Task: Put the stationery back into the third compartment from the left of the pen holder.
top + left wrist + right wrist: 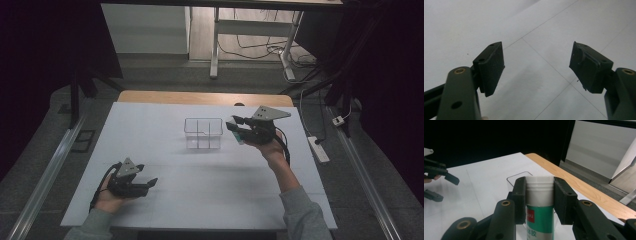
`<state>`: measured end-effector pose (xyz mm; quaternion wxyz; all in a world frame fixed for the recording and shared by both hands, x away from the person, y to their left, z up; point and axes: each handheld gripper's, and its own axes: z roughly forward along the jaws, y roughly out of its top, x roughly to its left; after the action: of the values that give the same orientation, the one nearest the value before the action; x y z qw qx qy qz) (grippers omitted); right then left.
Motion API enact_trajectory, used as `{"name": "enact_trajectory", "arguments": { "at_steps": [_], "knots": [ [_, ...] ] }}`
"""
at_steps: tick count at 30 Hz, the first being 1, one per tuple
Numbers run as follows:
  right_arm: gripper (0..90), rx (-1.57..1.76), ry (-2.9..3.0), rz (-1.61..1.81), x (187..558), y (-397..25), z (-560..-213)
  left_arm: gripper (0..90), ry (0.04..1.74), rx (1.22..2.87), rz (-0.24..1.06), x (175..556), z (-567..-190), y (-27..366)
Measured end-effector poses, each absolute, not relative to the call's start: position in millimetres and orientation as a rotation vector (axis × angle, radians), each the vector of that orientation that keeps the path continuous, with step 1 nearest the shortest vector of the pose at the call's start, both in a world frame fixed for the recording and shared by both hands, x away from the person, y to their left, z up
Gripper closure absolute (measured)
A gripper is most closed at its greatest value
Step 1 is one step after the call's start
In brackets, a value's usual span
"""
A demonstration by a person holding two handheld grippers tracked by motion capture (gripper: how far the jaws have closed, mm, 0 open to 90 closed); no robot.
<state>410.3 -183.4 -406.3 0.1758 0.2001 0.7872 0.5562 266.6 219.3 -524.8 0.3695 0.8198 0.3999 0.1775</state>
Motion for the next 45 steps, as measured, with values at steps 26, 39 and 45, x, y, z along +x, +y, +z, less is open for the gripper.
{"name": "enact_trajectory", "arguments": {
  "at_steps": [26,39,45],
  "knots": [
    [64.6,0.647,2.197,1.582,437,-154,-405,27.4,1.029,2.111,0.457,268,-526,219],
    [64.5,0.606,2.195,1.614,439,-133,-404,27.4,1.031,2.106,0.457,268,-526,221],
    [64.5,0.595,2.191,1.63,441,-126,-404,27.4,1.031,2.105,0.455,268,-526,221]
  ]
}}
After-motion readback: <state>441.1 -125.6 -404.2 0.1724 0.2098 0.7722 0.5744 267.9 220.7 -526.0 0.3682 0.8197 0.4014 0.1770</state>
